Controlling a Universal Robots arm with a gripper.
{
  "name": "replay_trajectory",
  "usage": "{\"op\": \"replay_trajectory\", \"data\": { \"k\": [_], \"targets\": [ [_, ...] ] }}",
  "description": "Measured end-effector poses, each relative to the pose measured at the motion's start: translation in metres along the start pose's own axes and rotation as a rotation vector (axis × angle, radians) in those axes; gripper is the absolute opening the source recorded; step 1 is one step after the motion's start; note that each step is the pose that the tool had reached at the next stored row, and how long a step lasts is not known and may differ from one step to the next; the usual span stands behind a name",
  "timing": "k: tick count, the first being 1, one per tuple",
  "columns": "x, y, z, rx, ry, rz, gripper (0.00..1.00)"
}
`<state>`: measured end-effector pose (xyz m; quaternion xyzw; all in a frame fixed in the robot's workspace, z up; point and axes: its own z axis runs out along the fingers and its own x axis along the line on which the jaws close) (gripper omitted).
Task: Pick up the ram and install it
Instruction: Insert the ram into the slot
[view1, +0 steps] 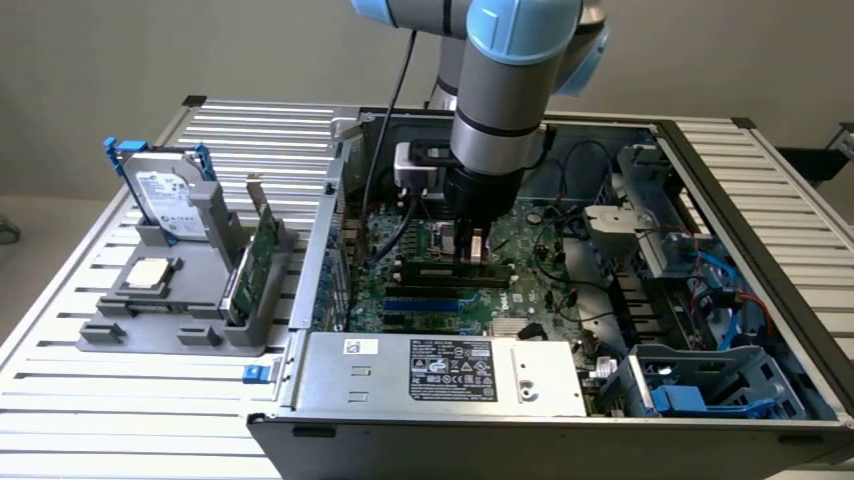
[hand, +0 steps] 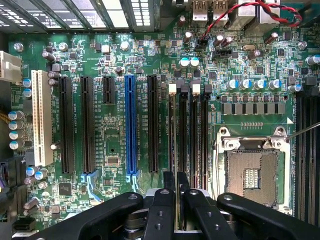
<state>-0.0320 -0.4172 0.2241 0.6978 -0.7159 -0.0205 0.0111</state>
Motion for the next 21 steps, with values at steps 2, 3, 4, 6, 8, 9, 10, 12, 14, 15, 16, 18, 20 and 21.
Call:
{"op": "replay_trajectory", "data": {
  "k": [2, 3, 4, 6, 8, 9, 10, 12, 14, 15, 16, 18, 20, 21],
  "targets": [
    [-0.0001, 0.0, 0.0001, 0.0, 0.0001, 0.0, 0.14],
    [-0.0002, 0.0, 0.0002, 0.0001, 0.0002, 0.0, 0.14],
    [-0.0001, 0.0, 0.0002, 0.0, 0.0005, 0.0, 0.14],
    [-0.0001, 0.0, 0.0004, 0.0, 0.0006, 0.0, 0.14],
    [-0.0002, 0.0, 0.0007, 0.0001, 0.0008, 0.0, 0.14],
    [-0.0002, 0.0, 0.0008, 0.0001, 0.0009, 0.0, 0.14],
    [-0.0003, 0.0, 0.001, 0.0001, 0.0011, 0.0, 0.14],
    [-0.0004, 0.0, 0.0012, 0.0001, 0.0013, 0.0, 0.14],
    [-0.0006, 0.0, 0.0013, 0.0001, 0.0012, 0.0, 0.14],
    [-0.0007, 0.0, 0.0013, 0.0001, 0.0012, 0.0, 0.14],
    [-0.0009, 0.0, 0.0013, 0.0001, 0.0012, 0.0, 0.14],
    [-0.001, 0.0, 0.0014, 0.0001, 0.0013, 0.0, 0.14],
    [-0.001, 0.0, 0.0015, 0.0, 0.0015, 0.0, 0.14],
    [-0.001, 0.0, 0.0016, 0.0, 0.0014, 0.0, 0.14]
  ]
}}
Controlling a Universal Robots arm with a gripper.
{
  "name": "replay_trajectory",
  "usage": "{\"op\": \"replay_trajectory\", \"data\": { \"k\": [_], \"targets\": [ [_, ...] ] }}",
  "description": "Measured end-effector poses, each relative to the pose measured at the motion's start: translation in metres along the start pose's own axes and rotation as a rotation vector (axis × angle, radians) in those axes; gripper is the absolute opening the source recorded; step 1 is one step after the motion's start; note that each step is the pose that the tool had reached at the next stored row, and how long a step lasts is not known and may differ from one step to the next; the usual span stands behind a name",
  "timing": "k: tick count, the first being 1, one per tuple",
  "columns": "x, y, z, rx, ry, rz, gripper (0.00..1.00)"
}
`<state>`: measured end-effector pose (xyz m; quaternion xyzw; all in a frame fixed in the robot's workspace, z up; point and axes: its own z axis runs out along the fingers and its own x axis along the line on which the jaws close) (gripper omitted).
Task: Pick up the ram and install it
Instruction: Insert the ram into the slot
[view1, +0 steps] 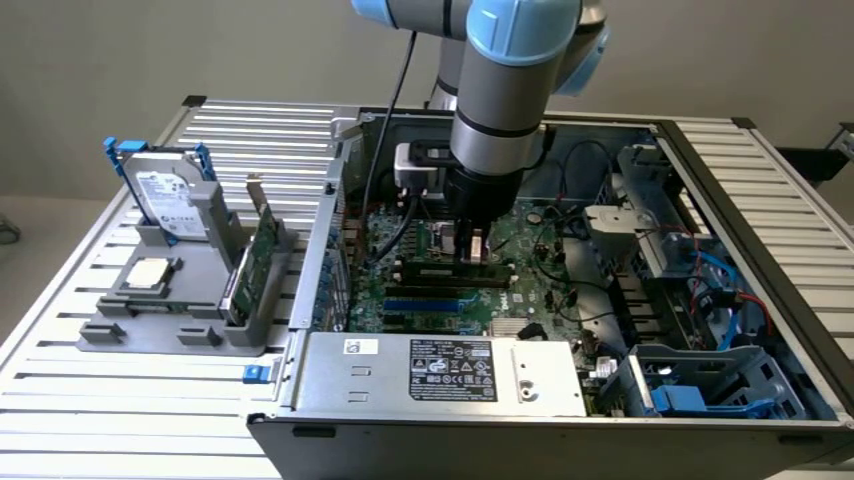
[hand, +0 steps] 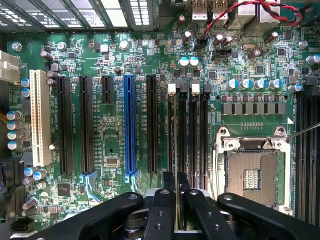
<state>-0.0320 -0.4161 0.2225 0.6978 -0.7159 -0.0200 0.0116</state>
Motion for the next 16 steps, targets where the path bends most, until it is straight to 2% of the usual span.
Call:
{"op": "replay_trajectory", "data": {
  "k": [8, 9, 10, 11, 12, 13, 14, 16],
  "targets": [
    [0.0, -0.0001, 0.0009, 0.0003, -0.0003, 0.0, 0.14],
    [0.0, -0.0001, 0.0009, 0.0003, -0.0003, 0.0, 0.16],
    [0.0, -0.0001, 0.0009, 0.0002, -0.0003, 0.0, 0.22],
    [0.0, -0.0001, 0.0008, 0.0001, -0.0003, 0.0, 0.22],
    [0.0, 0.0, 0.0001, 0.0001, -0.0003, 0.0, 0.28],
    [0.0, 0.0001, -0.0019, 0.0, -0.0004, 0.0, 0.28],
    [0.0, 0.0003, -0.0057, -0.0003, -0.0002, 0.0, 0.35],
    [0.0, 0.0007, -0.0137, -0.0007, -0.0001, 0.0, 0.35]
  ]
}}
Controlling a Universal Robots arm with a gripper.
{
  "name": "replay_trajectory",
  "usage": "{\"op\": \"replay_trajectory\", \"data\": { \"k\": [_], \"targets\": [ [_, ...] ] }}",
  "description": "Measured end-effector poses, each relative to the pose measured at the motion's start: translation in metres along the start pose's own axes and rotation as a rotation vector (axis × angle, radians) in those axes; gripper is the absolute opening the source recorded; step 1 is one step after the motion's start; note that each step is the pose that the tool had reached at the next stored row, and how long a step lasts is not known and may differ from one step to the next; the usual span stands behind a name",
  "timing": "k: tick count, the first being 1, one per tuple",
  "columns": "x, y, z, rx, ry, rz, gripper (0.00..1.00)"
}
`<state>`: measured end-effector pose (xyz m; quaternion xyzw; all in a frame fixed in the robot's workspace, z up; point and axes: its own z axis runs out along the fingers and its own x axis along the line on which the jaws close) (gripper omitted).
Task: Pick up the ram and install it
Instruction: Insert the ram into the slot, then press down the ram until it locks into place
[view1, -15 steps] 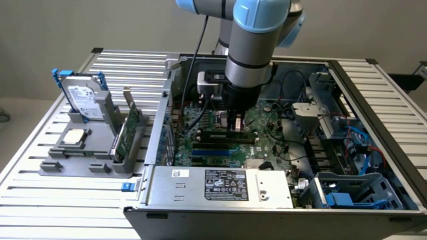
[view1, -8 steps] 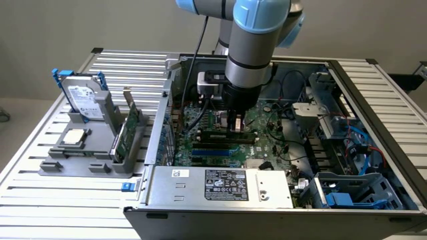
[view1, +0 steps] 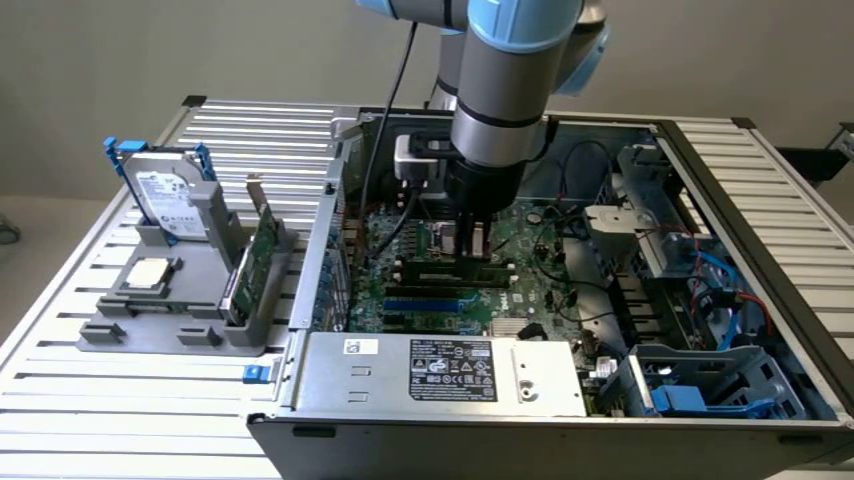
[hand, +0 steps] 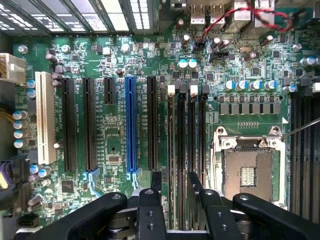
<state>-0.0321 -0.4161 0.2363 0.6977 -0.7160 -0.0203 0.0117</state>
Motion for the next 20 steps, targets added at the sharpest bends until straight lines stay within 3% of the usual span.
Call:
{"op": "replay_trajectory", "data": {
  "k": [5, 8, 10, 20],
  "targets": [
    [0.0, 0.0006, -0.0157, -0.0014, 0.0, 0.0, 0.35],
    [0.0, 0.0007, -0.0158, -0.0026, -0.0003, 0.0, 0.26],
    [0.0, 0.0007, -0.0159, -0.0034, 0.0, 0.0, 0.14],
    [0.0, 0.0006, -0.016, -0.0097, 0.0002, -0.001, 0.11]
  ]
}}
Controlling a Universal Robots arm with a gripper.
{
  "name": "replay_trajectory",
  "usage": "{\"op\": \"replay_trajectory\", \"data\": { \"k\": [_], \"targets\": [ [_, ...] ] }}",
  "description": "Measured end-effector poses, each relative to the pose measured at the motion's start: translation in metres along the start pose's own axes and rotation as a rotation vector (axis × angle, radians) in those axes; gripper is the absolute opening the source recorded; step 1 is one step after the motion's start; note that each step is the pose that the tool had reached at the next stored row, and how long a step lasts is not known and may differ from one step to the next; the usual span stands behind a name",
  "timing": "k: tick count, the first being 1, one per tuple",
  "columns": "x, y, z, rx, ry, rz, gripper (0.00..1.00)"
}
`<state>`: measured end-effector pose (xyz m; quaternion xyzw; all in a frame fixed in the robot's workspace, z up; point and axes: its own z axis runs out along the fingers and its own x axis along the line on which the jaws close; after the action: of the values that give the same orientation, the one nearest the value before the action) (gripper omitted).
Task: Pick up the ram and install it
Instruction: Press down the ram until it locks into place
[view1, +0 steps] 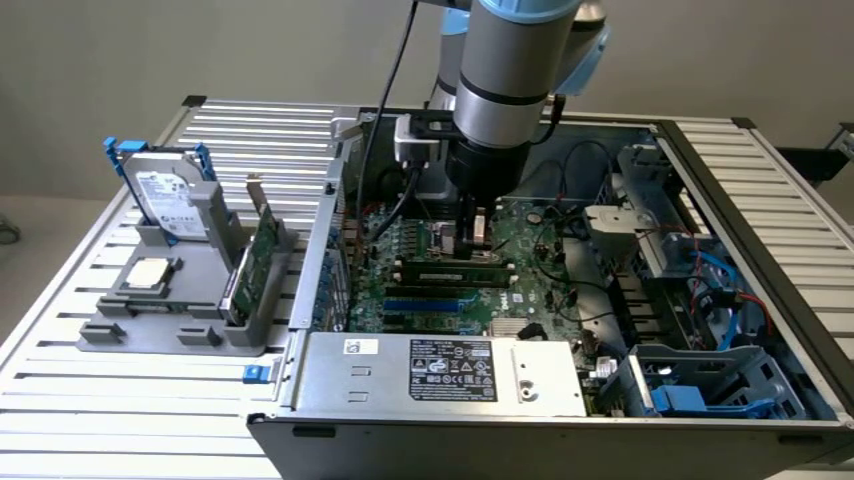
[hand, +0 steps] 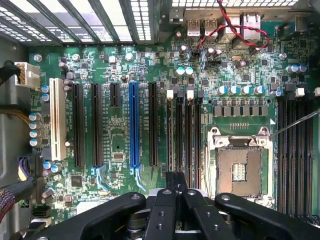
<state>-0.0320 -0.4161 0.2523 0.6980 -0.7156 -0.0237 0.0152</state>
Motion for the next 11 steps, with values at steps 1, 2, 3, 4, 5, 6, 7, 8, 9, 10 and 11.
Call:
{"op": "replay_trajectory", "data": {
  "k": [1, 2, 3, 4, 5, 6, 7, 8, 9, 10, 11],
  "targets": [
    [0.0, 0.0, 0.0, -0.0004, 0.0, 0.0, 0.11],
    [0.0, 0.0, 0.0, -0.0007, 0.0, 0.0, 0.11],
    [0.0, 0.0, 0.0, -0.0011, 0.0001, 0.0, 0.11],
    [0.0, 0.0, 0.0, -0.0014, 0.0001, 0.0, 0.11],
    [0.0, 0.0, 0.0, -0.0017, 0.0, 0.0, 0.11],
    [0.0, 0.0, 0.0, -0.0021, 0.0, 0.0, 0.11],
    [0.0, 0.0, 0.0, -0.0022, 0.0, 0.0, 0.11],
    [0.0, 0.0, 0.0, -0.0022, 0.0001, 0.0, 0.11],
    [0.0, 0.0012, 0.0002, -0.0021, 0.0, 0.0, 0.11],
    [0.0001, 0.0045, 0.0006, -0.0022, -0.0003, 0.0, 0.11],
    [0.0001, 0.0089, 0.0011, -0.0022, 0.0, 0.0, 0.11]
  ]
}}
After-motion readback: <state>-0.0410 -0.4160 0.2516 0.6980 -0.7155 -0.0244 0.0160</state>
